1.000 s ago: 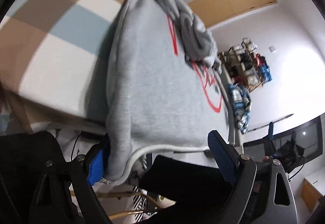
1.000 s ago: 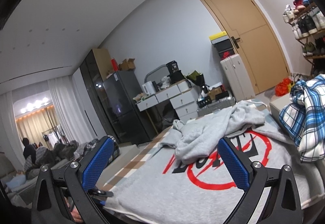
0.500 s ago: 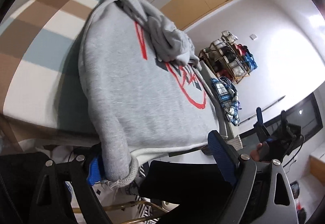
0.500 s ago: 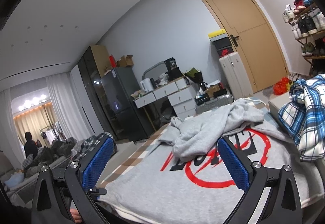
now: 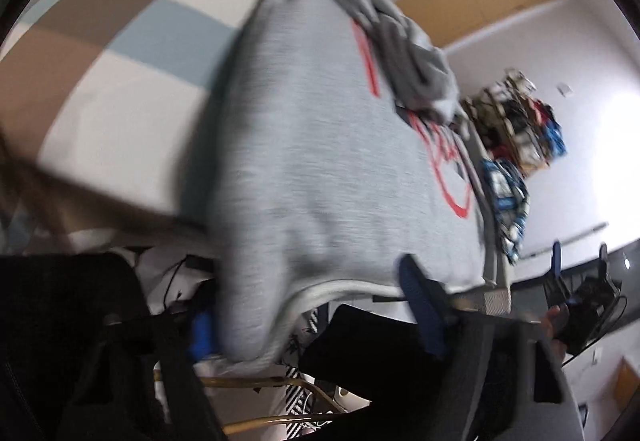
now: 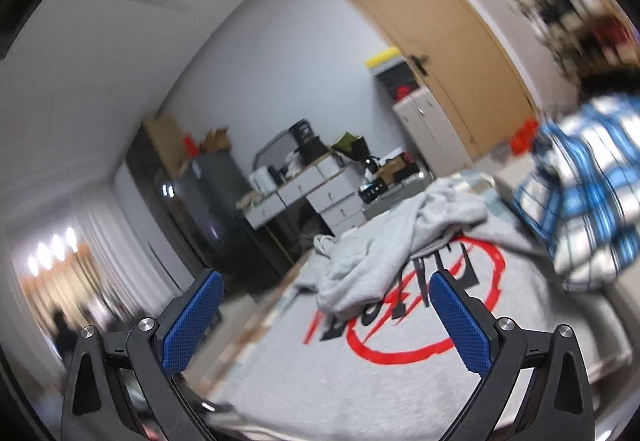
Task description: Fold large clothes
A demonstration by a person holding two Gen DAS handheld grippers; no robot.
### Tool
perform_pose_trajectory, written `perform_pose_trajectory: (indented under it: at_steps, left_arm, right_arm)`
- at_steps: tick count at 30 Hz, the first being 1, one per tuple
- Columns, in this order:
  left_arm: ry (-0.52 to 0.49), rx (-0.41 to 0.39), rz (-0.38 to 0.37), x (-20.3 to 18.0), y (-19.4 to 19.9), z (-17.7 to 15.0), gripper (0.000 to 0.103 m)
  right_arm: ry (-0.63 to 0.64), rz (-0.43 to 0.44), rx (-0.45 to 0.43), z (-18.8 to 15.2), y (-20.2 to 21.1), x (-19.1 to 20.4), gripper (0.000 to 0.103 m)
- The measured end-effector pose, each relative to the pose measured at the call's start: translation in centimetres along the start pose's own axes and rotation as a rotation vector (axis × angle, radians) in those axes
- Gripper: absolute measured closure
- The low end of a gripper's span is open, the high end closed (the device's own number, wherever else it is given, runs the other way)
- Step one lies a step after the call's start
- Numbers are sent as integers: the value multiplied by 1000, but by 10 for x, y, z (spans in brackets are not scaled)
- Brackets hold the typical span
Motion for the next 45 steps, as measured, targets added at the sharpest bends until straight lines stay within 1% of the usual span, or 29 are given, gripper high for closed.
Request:
perform_pose_trajectory:
  at_steps: [1, 2, 3, 4, 5, 7, 8, 9, 10, 12, 13, 14, 15, 17, 19, 25, 27, 29, 34, 38, 40, 43, 44, 45]
  left_arm:
    - [1, 0, 3, 1, 1, 0, 58]
    - [-6, 0, 1, 1, 1, 0, 64]
    - [-20, -5, -2, -1, 2, 0, 73]
    - [-36, -20, 1, -3, 3, 1, 78]
    - [-39, -22, 6, -3, 2, 1, 78]
    - [-27, -30, 6, -2, 2, 2, 79]
    - [-12, -29, 4, 0, 2, 2, 80]
    - [-2, -28, 5, 1, 1, 3, 83]
    - [14, -25, 1, 3, 1, 3, 84]
    - [25, -29, -24, 1, 4, 4, 85]
    - [25, -37, -43, -2, 6, 4, 96]
    - [18, -46, -65, -6, 9, 5, 99]
    - [5, -64, -94, -11, 14, 7, 99]
    - [-9, -83, -120, -17, 17, 9, 99]
    - [-9, -85, -142, -21, 17, 9, 99]
    - [-10, -95, -159, -24, 14, 11, 99]
    - [-2, -88, -174, -26, 14, 10, 99]
    - [-1, -86, -182, -27, 14, 10, 99]
    - [-6, -89, -192, -29, 15, 10, 99]
    - [-10, -94, -200, -29, 17, 10, 99]
    - [-10, -89, -201, -29, 17, 10, 99]
    - [-3, -78, -203, -29, 16, 9, 99]
    - [1, -75, -202, -29, 15, 8, 99]
    - [2, -75, -203, -29, 15, 8, 99]
  right_arm:
    - [-67, -10, 16, 2, 2, -11, 0]
    - [-137, -29, 47, 3, 5, -24, 0]
    - [-195, -50, 78, 2, 8, -36, 0]
    - [-228, -72, 101, 1, 9, -44, 0]
    - [-258, -106, 137, -1, 13, -54, 0]
    - [-277, -141, 194, -3, 20, -66, 0]
    - [-272, -147, 210, -3, 22, -70, 0]
    - [-260, -169, 236, -4, 24, -74, 0]
    - [-242, -204, 274, -7, 26, -80, 0]
    - [-218, -250, 339, -16, 29, -91, 0]
    - [-204, -286, 379, -22, 29, -98, 0]
    - [-200, -315, 420, -30, 30, -106, 0]
    - [-213, -333, 456, -38, 31, -114, 0]
    - [-291, -349, 486, -48, 33, -129, 0]
    - [-351, -392, 488, -55, 38, -146, 0]
    - [-293, -513, 485, -68, 45, -176, 0]
    - [-286, -528, 452, -68, 44, -183, 0]
    - [-310, -530, 424, -68, 43, -189, 0]
    - [-339, -531, 387, -73, 34, -198, 0]
    - [-309, -579, 335, -68, 34, -205, 0]
    - [-315, -586, 312, -67, 34, -209, 0]
    - [-299, -583, 274, -62, 36, -207, 5]
    - [-294, -572, 256, -60, 37, -205, 14]
    - [-282, -559, 237, -57, 39, -201, 25]
Point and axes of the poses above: each gripper's, at about its wrist camera, not at the fingertips, and y roughly against the way its jaws point, x to its left, z to its top, the point moved 8 cm from there along -y, roughly the way its jaws point, and after that the axes turned 15 degrees about -x, right-handed, at the moved point
